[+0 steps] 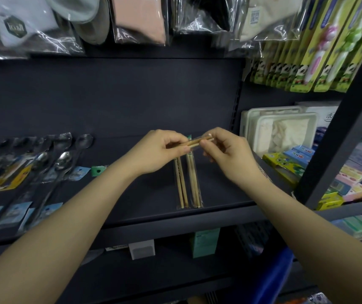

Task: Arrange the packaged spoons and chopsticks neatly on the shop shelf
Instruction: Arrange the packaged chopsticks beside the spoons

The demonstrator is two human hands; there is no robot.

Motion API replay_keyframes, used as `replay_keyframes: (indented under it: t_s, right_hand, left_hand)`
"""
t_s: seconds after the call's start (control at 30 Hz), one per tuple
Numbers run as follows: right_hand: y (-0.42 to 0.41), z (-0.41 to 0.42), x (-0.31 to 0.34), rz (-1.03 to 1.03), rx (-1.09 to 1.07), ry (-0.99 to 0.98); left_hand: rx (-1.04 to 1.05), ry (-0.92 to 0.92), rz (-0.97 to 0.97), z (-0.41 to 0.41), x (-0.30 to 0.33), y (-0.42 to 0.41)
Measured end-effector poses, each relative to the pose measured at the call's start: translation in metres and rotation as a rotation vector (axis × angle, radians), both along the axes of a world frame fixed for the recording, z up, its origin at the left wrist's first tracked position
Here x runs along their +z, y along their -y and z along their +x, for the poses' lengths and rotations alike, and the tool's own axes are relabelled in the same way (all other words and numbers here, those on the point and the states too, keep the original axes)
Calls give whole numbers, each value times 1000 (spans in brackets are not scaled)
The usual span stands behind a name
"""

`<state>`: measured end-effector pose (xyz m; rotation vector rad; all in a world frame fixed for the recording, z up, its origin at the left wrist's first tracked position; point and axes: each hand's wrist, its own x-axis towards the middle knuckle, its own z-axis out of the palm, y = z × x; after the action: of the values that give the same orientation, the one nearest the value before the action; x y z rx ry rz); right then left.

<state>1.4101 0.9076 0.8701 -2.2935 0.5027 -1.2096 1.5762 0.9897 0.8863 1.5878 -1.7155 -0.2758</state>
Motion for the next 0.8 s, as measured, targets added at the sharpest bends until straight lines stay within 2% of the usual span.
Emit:
replay_keyframes:
  t_s: [0.1, 0.23, 0.3, 0.4, 0.47, 0.57, 0.63, 0.7, 0.8]
  right_hand:
    - [-5, -2, 4, -297, 31, -3]
    - [-12, 6, -8, -754, 75, -273]
    - [-16, 13, -17, -825, 186, -451]
    - [-24, 26, -22, -746, 300, -616]
    - [-26, 33, -21, -683, 339, -659]
    - [-19, 38, -17, -380, 390, -593]
    - [-4, 37, -18, -196, 262, -548]
    - [9, 33, -27, -83, 165, -695]
    - [19, 24, -40, -52, 141, -938]
  left_hand:
    - [11, 83, -65, 8, -1, -6]
    - [68, 292, -9, 25, -17, -27]
    - [70, 323, 114, 34, -27, -38]
    - [125, 316, 242, 42, -40, -42]
    - [155, 303, 306, 43, -47, -40]
    - [141, 306, 366, 41, -54, -36]
    - [134, 318, 387, 40, -56, -35]
    - [116, 313, 412, 41, -57, -34]
    - [37, 290, 465, 39, -57, -32]
